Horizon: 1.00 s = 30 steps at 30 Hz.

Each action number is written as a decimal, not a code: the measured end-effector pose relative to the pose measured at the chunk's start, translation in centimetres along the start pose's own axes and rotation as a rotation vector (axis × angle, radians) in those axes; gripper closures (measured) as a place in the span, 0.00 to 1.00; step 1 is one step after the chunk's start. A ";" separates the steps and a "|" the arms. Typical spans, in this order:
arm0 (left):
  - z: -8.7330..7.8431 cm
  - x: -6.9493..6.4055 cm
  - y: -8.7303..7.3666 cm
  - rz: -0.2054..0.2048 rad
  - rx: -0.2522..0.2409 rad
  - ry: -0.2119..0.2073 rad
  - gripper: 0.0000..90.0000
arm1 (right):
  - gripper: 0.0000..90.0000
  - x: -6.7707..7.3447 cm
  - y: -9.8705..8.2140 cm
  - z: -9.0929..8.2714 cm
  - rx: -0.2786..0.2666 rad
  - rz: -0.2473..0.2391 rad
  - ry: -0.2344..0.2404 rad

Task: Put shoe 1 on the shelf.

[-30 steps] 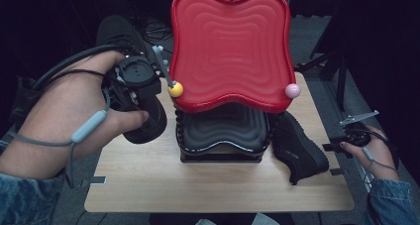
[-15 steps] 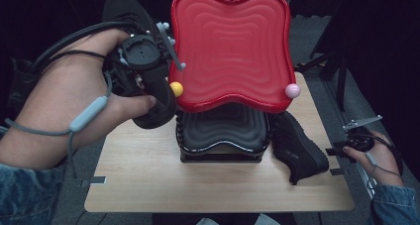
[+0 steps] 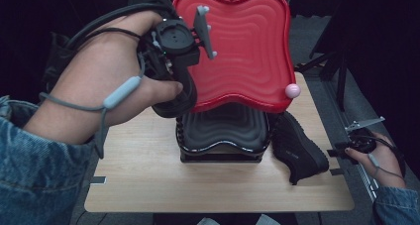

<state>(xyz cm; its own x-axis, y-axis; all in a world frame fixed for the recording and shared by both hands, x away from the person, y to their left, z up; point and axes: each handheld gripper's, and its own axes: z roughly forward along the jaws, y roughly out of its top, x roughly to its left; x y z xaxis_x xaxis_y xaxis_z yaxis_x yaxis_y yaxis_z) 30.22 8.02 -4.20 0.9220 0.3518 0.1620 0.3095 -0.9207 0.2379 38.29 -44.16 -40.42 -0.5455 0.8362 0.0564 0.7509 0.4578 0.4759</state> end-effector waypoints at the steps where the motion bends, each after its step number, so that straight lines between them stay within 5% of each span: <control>1: 0.1 0.0 0.3 0.007 -0.002 -0.002 0.96 | 0.57 0.0 0.0 0.0 -0.001 0.002 0.000; 23: 3.0 1.9 6.4 0.155 -0.002 0.010 0.96 | 0.57 0.0 0.0 0.3 0.004 -0.006 0.017; 30: 3.7 2.2 7.3 0.166 0.001 0.007 0.96 | 0.57 0.1 0.0 0.3 0.010 -0.010 0.017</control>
<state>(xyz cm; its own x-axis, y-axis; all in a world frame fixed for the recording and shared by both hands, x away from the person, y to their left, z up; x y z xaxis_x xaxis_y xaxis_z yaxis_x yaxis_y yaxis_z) 35.39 1.48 -5.62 0.9588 0.1962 0.2054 0.1535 -0.9664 0.2063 38.40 -43.96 -40.70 -0.5592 0.8263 0.0665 0.7490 0.4693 0.4677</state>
